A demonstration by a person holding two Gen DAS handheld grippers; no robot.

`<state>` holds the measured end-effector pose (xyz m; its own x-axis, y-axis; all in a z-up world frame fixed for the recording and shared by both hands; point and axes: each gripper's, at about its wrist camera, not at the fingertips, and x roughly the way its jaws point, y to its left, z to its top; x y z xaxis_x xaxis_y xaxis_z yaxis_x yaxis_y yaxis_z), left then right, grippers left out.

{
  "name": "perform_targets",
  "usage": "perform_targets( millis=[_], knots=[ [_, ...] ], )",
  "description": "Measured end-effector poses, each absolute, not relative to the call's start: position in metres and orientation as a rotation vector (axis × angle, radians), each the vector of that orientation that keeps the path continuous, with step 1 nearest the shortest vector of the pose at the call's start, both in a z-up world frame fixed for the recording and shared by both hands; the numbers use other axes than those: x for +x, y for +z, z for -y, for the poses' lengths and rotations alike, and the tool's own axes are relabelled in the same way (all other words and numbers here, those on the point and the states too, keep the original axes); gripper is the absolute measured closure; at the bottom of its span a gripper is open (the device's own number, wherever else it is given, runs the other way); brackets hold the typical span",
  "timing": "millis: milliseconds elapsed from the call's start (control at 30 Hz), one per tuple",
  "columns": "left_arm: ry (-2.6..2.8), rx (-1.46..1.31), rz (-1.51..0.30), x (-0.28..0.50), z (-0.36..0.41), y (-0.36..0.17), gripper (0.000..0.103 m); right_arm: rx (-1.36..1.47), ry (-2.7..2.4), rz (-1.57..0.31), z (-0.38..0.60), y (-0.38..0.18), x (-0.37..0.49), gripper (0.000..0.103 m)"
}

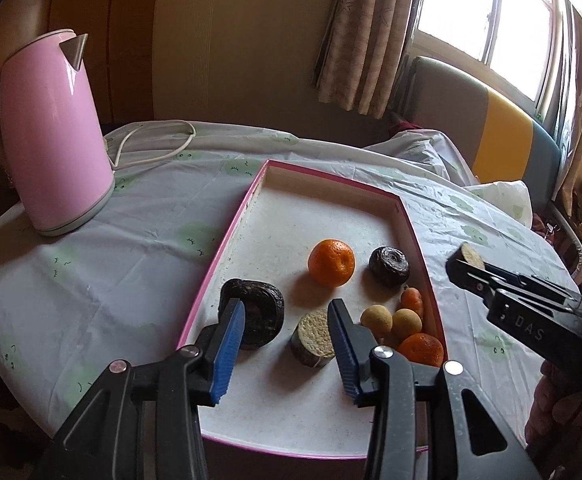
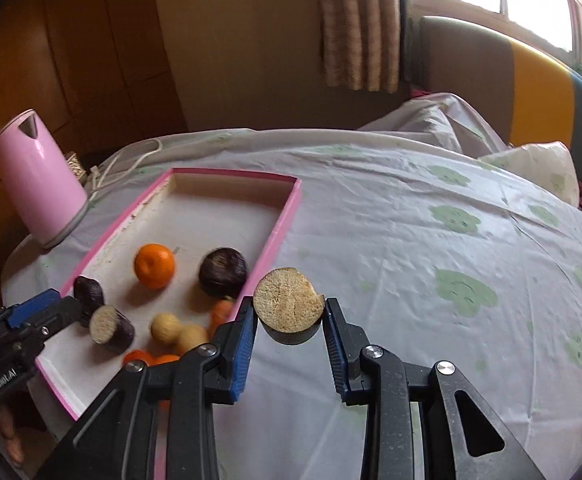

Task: Organize fruits
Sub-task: 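Lower the held log slice into the tray and open the right tool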

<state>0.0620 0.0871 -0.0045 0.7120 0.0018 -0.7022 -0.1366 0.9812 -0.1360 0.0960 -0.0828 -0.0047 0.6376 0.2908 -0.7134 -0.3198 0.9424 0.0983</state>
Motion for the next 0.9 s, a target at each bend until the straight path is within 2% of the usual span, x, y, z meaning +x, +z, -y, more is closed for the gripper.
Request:
perform_targets(
  millis=[300,367,400,433,500,567,667,700,767,833,900],
  knots=[
    [0.125,-0.187,-0.768,0.048,-0.102,0.004,0.059,-0.094,0.475,-0.851,0.011,-0.012,0.108,0.068],
    [0.134,-0.189,-0.765,0.044,-0.104,0.005,0.059,-0.102,0.476,-0.857,0.004,-0.018,0.108,0.064],
    [0.138,-0.188,-0.761,0.042,-0.105,0.006,0.059,-0.097,0.477,-0.86,0.003,-0.019,0.108,0.053],
    [0.141,-0.188,-0.756,0.04,-0.106,0.007,0.059,-0.082,0.484,-0.86,0.003,-0.02,0.107,0.036],
    [0.15,-0.187,-0.752,0.037,-0.107,0.008,0.059,-0.065,0.491,-0.838,0.005,-0.018,0.101,0.024],
    [0.157,-0.188,-0.75,0.034,-0.106,0.01,0.059,-0.056,0.486,-0.83,0.008,-0.015,0.095,0.024],
    [0.164,-0.183,-0.741,0.031,-0.102,0.012,0.058,-0.036,0.439,-0.789,0.02,-0.007,0.08,0.018],
    [0.172,-0.175,-0.738,0.03,-0.1,0.012,0.055,-0.025,0.42,-0.776,0.026,-0.004,0.074,0.017],
    [0.187,-0.161,-0.734,0.027,-0.095,0.014,0.041,-0.001,0.366,-0.753,0.038,0.0,0.062,0.014],
    [0.192,-0.164,-0.709,0.021,-0.09,0.015,0.037,0.025,0.311,-0.736,0.05,0.004,0.05,0.009],
    [0.181,-0.175,-0.691,0.016,-0.085,0.016,0.037,0.043,0.251,-0.724,0.062,0.005,0.037,0.007]
  ],
)
